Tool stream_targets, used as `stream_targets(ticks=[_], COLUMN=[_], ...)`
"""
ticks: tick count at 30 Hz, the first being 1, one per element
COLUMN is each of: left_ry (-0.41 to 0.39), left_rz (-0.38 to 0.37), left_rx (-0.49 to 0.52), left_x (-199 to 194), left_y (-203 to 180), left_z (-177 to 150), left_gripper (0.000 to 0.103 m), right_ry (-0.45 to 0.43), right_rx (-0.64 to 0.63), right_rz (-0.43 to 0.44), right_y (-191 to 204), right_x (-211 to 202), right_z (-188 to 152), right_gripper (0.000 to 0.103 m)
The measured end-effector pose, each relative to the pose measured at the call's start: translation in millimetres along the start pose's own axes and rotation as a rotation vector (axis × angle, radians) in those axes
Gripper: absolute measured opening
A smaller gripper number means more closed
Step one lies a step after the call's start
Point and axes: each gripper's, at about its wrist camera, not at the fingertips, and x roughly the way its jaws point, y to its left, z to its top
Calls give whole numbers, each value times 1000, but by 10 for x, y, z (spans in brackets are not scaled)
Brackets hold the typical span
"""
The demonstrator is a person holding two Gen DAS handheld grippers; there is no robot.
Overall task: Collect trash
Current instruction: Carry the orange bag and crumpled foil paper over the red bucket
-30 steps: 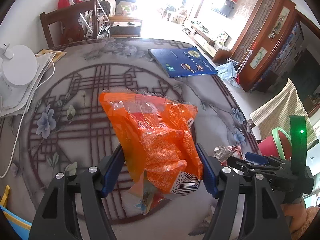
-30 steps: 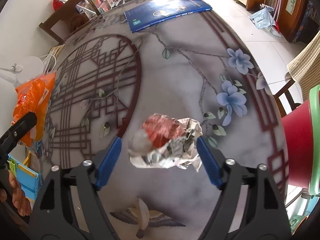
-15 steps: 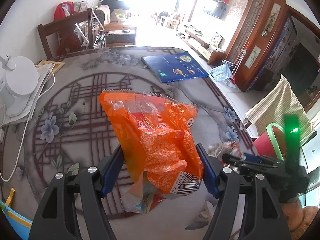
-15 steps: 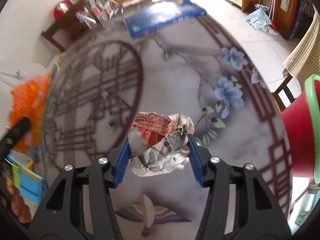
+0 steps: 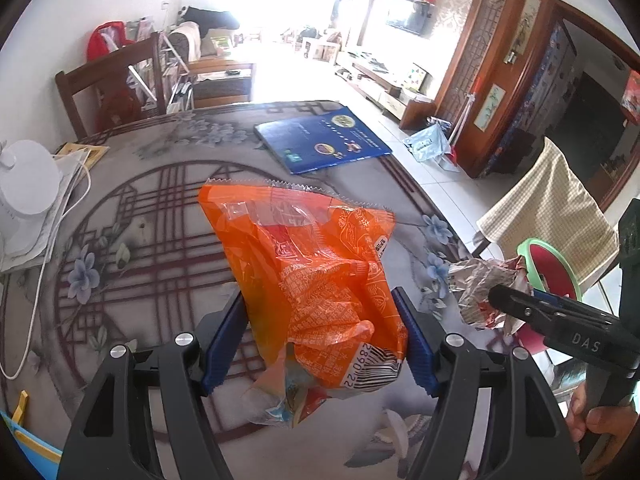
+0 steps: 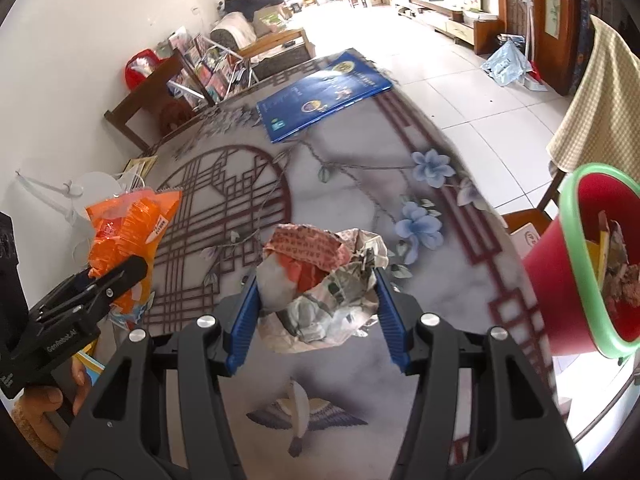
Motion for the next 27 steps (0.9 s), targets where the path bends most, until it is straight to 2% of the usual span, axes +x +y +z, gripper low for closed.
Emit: stream_targets(ticks=[11,27], left_ry=[2,23], left_rz=[-35,-67], left_rx=[66,132], left_x=[98,390], left_y=[-623,-1687], left_z=[77,122], left_gripper=[67,68], right_ry=[-37,-72], right_rx=[56,119], right_rz=[-14,-29], right_y=[-511,-1564], right_x=[-284,-671], right_z=[13,129], right_gripper=[53,53])
